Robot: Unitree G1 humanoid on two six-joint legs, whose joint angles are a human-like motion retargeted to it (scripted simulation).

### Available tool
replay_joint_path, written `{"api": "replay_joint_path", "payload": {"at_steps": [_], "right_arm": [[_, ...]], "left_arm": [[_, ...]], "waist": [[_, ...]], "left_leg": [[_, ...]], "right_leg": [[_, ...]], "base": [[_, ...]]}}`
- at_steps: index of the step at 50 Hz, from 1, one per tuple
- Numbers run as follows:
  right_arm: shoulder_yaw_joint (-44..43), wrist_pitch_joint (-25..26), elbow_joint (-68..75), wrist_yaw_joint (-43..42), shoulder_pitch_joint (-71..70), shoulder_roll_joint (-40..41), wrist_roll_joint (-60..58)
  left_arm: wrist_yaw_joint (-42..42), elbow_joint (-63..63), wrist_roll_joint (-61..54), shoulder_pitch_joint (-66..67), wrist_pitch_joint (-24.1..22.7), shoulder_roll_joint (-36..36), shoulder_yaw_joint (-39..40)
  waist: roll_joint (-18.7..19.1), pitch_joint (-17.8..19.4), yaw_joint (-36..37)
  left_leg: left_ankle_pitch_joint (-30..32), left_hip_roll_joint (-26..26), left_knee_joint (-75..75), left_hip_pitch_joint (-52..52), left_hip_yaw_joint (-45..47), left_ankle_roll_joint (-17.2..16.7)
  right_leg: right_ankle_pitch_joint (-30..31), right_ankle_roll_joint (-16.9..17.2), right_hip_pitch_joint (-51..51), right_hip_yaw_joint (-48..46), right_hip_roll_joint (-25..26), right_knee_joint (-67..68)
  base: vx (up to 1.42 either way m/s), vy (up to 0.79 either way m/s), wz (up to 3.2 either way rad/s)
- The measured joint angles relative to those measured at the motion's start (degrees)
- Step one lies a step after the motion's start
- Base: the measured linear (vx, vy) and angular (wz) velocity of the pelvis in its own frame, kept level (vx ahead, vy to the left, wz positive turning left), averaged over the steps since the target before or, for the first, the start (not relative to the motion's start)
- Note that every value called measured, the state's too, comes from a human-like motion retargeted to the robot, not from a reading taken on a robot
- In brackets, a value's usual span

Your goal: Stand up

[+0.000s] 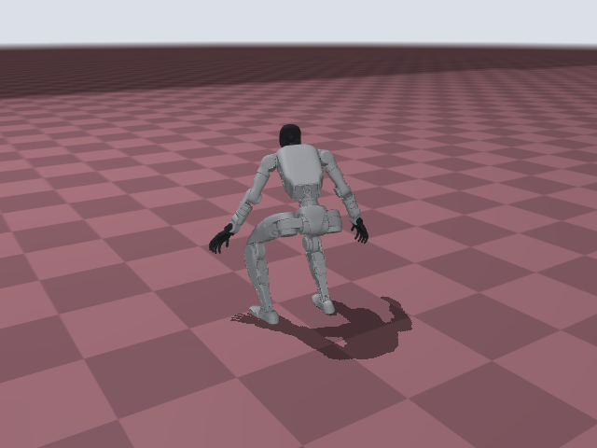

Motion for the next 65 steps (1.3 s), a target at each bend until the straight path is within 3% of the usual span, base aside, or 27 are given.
{"api": "replay_joint_path", "payload": {"at_steps": [4,16,23,28,32,33,35,38,40,44,47,50,51,55,57,58,60,62,63,65], "right_arm": [[-2.8,0.6,5.2,-0.1,4.8,5.7,-1.1],[-3.1,2.8,18.7,1.5,19.5,15.1,-2.5],[-0.6,3.5,19.5,3.5,24.9,17.2,-6.7],[0.9,3.6,19.4,5.5,25.9,18.3,-8.3],[0.8,5.2,22.1,6.4,23.9,18.8,-9.3],[0.5,5.8,22.9,6.6,23.1,18.8,-9.6],[0.4,7.1,24.1,7.2,22.0,18.5,-9.5],[-0.1,9.2,24.5,8.6,20.8,17.9,-10.1],[-0.8,10.0,24.1,9.3,20.1,17.9,-10.1],[-1.8,9.6,22.8,9.6,18.0,17.7,-8.6],[-2.0,9.3,21.6,10.5,16.0,17.7,-8.1],[-1.5,9.3,20.1,11.7,15.1,18.2,-8.6],[-1.2,9.3,19.6,12.2,15.2,18.4,-8.6],[0.3,9.7,18.0,15.1,16.7,19.1,-9.3],[1.0,10.8,17.6,16.6,18.9,19.7,-10.5],[1.6,11.5,17.7,17.2,20.0,20.1,-11.1],[2.2,13.2,18.1,17.7,21.8,20.8,-11.7],[1.4,14.6,19.0,17.6,23.6,20.5,-11.0],[0.9,15.0,19.2,17.6,24.7,20.2,-10.6],[0.6,15.2,18.9,18.1,27.3,19.7,-10.0]], "left_arm": [[-9.4,-1.3,-2.2,-1.2,-0.2,0.0,-1.5],[-33.2,-2.5,-3.3,3.5,-5.4,-10.9,-8.3],[-35.9,-1.7,-0.3,10.5,-5.4,-17.7,-14.3],[-34.9,-1.4,2.8,16.4,-5.4,-21.5,-14.5],[-30.9,0.5,5.4,20.8,-2.9,-23.9,-11.3],[-28.8,1.6,5.4,21.6,-2.2,-24.3,-10.5],[-25.6,3.7,4.7,23.4,-0.9,-24.7,-9.1],[-25.5,5.7,4.9,27.8,0.5,-24.2,-5.3],[-26.5,6.9,5.0,31.3,1.0,-23.5,-2.2],[-29.4,10.0,3.3,38.5,3.3,-20.7,3.2],[-31.3,12.2,1.6,44.2,5.1,-18.8,8.0],[-33.4,14.2,-0.4,50.3,7.0,-17.4,12.2],[-34.0,14.7,-0.8,52.3,7.5,-17.2,13.6],[-34.9,17.1,-2.9,58.4,8.5,-17.6,18.4],[-35.9,18.6,-4.8,60.4,9.0,-17.8,19.4],[-36.6,19.5,-5.5,60.7,9.5,-18.0,20.0],[-38.1,20.9,-6.3,59.0,10.5,-18.4,20.7],[-39.6,21.7,-7.2,55.1,11.1,-18.4,17.6],[-39.9,22.1,-8.0,52.6,11.4,-18.4,15.1],[-39.4,22.8,-8.8,46.7,11.9,-18.8,10.7]], "waist": [[1.0,-4.3,-0.8],[2.1,-6.3,-4.0],[2.3,-9.8,-6.9],[2.5,-13.7,-8.3],[1.5,-17.3,-7.6],[0.8,-18.0,-7.1],[-0.2,-19.3,-5.1],[0.6,-20.5,-1.7],[1.4,-21.0,0.9],[2.9,-21.1,5.4],[4.3,-20.4,7.3],[5.0,-20.7,7.4],[4.7,-21.2,7.3],[3.0,-23.6,7.8],[2.7,-25.7,7.5],[2.6,-26.6,6.9],[2.9,-26.5,5.4],[3.4,-25.6,3.6],[4.2,-25.4,2.5],[5.8,-25.2,1.5]], "left_leg": [[3.7,-0.4,-13.2,8.2,2.6,-1.1],[17.0,-2.7,-53.6,46.7,7.7,-2.6],[21.7,-5.0,-70.4,67.4,13.5,-0.5],[22.2,-5.7,-72.5,75.5,14.2,0.3],[26.0,-6.2,-61.3,73.5,13.7,4.4],[25.8,-6.3,-55.6,71.3,13.7,7.3],[22.9,-7.1,-44.7,66.3,12.3,9.6],[23.2,-10.6,-42.9,60.7,5.6,5.4],[24.6,-11.6,-46.7,57.9,4.0,5.1],[28.9,-8.9,-59.3,55.3,9.5,8.2],[32.3,-9.3,-70.4,54.5,9.2,5.5],[31.5,-9.7,-77.8,54.3,10.6,2.0],[31.5,-10.3,-79.0,54.3,10.7,2.5],[31.8,-11.7,-76.2,56.0,10.9,8.7],[33.3,-10.6,-74.0,56.3,12.3,8.5],[32.8,-9.9,-72.6,56.0,8.9,7.4],[31.2,-6.5,-70.2,57.6,7.9,4.3],[28.6,-7.3,-69.1,59.9,5.0,4.7],[27.4,-6.9,-68.6,61.3,5.7,4.8],[25.8,-5.9,-68.9,64.1,4.9,4.3]], "right_leg": [[5.0,0.8,6.6,0.8,1.6,-13.0],[19.2,2.9,42.6,-1.0,1.5,-50.7],[24.3,3.5,62.0,-0.7,2.5,-67.5],[24.2,2.6,70.5,0.6,3.4,-72.4],[24.1,2.5,74.3,0.3,0.9,-75.1],[24.0,2.6,74.9,0.9,-0.2,-75.6],[24.0,2.7,76.4,1.7,-1.7,-76.5],[23.7,2.5,78.8,1.6,-1.5,-78.1],[23.3,2.3,80.4,1.5,-0.8,-78.7],[22.8,4.0,83.5,-0.2,0.7,-78.5],[23.3,4.3,86.7,-0.8,3.1,-78.1],[25.0,4.1,90.0,-0.4,5.0,-78.4],[25.8,4.5,90.9,-0.4,5.1,-78.5],[30.2,6.1,94.0,2.9,5.4,-77.4],[36.0,7.1,94.7,3.8,6.7,-75.3],[40.4,7.8,94.7,4.0,7.5,-73.5],[51.1,9.4,94.0,4.1,9.8,-67.9],[57.2,10.7,91.0,4.1,13.4,-58.9],[58.4,11.1,88.9,1.8,14.4,-54.5],[54.0,8.3,84.6,-2.8,14.7,-46.7]], "base": [[0.33,-0.07,-0.48],[0.43,-0.12,-0.45],[0.47,-0.17,-0.39],[0.54,-0.16,-0.23],[0.44,-0.1,-0.01],[0.37,-0.06,0.08],[0.44,-0.05,-0.03],[0.51,-0.03,-0.21],[0.47,0.0,-0.41],[0.52,0.01,-0.34],[0.64,0.05,-0.31],[0.73,0.04,-0.13],[0.78,0.03,-0.18],[0.84,0.04,-0.5],[1.08,0.07,-0.58],[0.97,0.02,-0.37],[0.88,0.04,0.0],[0.66,0.03,0.76],[0.68,0.06,0.89],[0.67,0.09,0.48]]}}
